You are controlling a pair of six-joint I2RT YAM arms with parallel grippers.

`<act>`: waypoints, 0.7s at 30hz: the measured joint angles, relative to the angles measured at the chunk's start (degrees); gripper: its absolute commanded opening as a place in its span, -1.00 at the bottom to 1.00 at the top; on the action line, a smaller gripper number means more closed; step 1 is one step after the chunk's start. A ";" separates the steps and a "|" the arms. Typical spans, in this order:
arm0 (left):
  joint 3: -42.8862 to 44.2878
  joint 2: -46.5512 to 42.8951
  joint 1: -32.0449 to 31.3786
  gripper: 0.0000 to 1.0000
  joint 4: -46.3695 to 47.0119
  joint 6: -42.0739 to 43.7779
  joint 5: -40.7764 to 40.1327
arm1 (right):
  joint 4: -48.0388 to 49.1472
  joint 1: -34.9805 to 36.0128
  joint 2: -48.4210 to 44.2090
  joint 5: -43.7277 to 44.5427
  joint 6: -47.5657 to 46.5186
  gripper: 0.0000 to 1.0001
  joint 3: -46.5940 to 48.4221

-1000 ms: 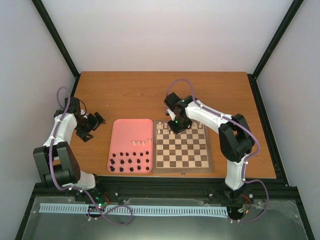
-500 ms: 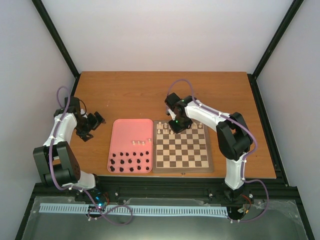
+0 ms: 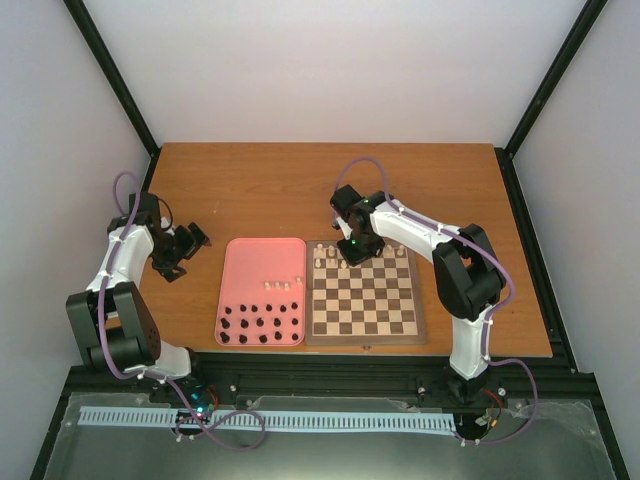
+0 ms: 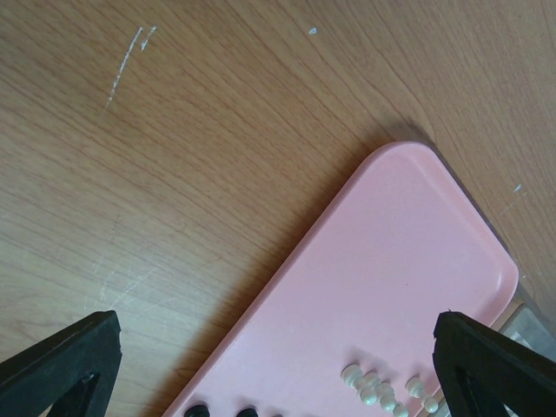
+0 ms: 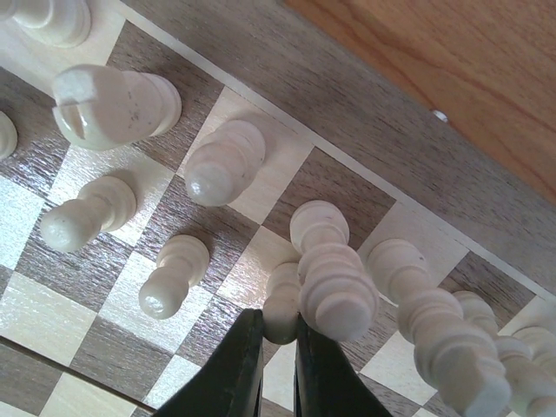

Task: Set up the chess pieces on the board
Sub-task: Place the chess piece on the chessboard.

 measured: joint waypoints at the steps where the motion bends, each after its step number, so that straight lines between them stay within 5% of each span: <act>1: 0.00 0.00 0.00 0.99 0.00 0.00 0.02 | 0.04 0.00 0.00 -0.11 0.02 -0.80 0.00; 21: 0.00 0.02 0.00 0.99 0.02 0.02 0.00 | 0.48 -0.02 -0.02 -2.29 0.61 -0.63 -0.81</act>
